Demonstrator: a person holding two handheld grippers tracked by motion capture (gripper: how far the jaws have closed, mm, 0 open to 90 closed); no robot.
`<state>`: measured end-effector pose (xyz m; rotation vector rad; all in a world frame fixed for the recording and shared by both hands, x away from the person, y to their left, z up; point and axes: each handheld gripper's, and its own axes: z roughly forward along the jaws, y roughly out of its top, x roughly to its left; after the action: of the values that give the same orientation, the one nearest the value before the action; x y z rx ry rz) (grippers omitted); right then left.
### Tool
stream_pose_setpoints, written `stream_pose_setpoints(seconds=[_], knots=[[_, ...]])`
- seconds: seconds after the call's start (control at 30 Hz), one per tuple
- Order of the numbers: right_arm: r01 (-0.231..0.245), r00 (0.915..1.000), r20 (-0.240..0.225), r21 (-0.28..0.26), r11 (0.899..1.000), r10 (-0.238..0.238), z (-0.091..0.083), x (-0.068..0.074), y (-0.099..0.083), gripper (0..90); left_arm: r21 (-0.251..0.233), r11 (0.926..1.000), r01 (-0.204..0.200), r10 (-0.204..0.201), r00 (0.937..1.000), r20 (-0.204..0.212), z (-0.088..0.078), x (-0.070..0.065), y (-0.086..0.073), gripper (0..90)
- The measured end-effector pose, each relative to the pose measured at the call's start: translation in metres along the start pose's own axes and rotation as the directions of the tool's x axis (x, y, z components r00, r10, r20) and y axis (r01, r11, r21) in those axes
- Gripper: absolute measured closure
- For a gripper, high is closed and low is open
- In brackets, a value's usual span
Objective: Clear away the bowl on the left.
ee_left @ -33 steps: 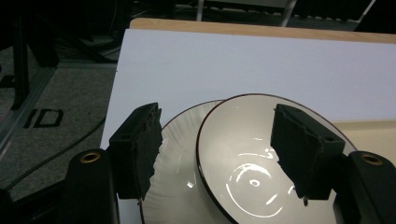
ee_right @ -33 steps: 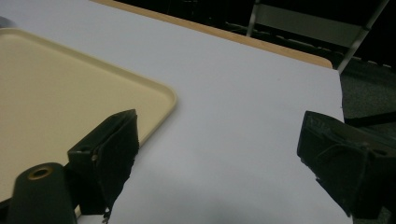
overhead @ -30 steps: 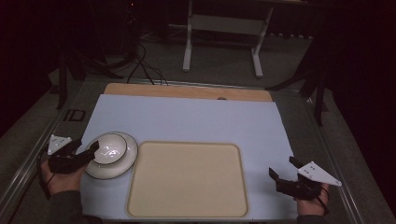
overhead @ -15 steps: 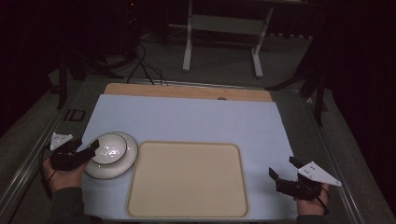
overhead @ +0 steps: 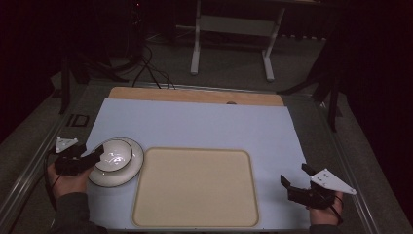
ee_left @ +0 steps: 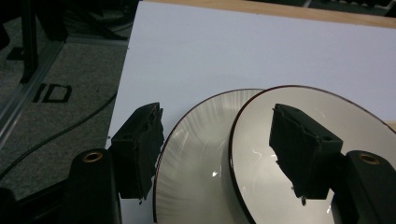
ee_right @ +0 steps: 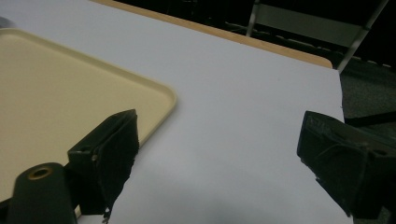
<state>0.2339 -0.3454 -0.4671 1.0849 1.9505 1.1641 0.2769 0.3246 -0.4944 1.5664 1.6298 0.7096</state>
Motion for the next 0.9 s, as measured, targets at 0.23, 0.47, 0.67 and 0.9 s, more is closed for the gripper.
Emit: stream_pose_setpoints(seconds=[0.23, 0.47, 0.67, 0.9], knots=[[0.002, 1.0000, -0.001, 0.000, 1.000, -0.002, 0.000, 0.000, 0.000, 12.7, 0.028, 0.9996, -0.003, 0.003, 1.0000, -0.002, 0.005, 0.000, 0.000, 35.4], [0.001, 1.0000, -0.005, 0.001, 1.000, -0.001, 0.000, 0.000, 0.000, 12.7, 0.065, 0.9979, 0.000, 0.001, 1.0000, -0.010, 0.009, 0.000, -0.001, 37.8], [0.000, 1.0000, -0.006, 0.000, 1.000, 0.000, 0.000, 0.000, 0.000, 12.7, 0.118, 0.9921, 0.041, -0.044, 0.9987, 0.025, 0.014, 0.003, -0.004, 49.3], [0.000, 1.0000, -0.009, 0.003, 1.000, 0.000, 0.000, 0.000, 0.000, 12.7, 0.171, 0.9820, 0.080, -0.090, 0.9947, 0.050, 0.020, 0.004, -0.006, 55.2]])
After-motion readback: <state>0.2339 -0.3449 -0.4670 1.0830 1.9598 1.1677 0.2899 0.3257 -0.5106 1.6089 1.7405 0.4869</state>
